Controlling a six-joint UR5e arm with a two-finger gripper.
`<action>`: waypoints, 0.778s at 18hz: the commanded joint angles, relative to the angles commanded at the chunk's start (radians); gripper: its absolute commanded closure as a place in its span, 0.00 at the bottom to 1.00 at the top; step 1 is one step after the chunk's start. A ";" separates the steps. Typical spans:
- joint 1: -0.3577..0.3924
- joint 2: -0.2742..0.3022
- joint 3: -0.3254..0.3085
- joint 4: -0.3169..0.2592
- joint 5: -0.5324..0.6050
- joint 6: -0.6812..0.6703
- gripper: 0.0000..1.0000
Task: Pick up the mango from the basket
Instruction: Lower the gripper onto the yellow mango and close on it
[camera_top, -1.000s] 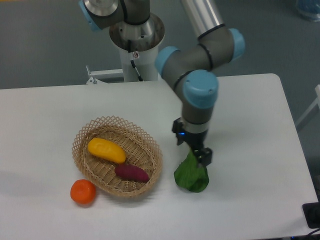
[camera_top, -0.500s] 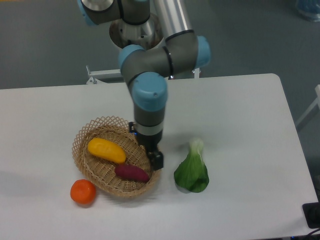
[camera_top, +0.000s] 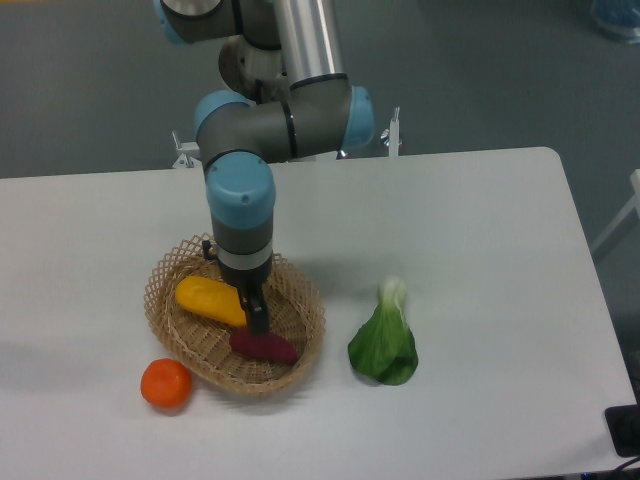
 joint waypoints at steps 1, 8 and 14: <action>-0.003 -0.002 -0.003 -0.002 0.000 0.000 0.00; -0.022 -0.002 -0.063 0.000 0.002 0.029 0.00; -0.031 -0.021 -0.064 0.043 0.000 0.025 0.04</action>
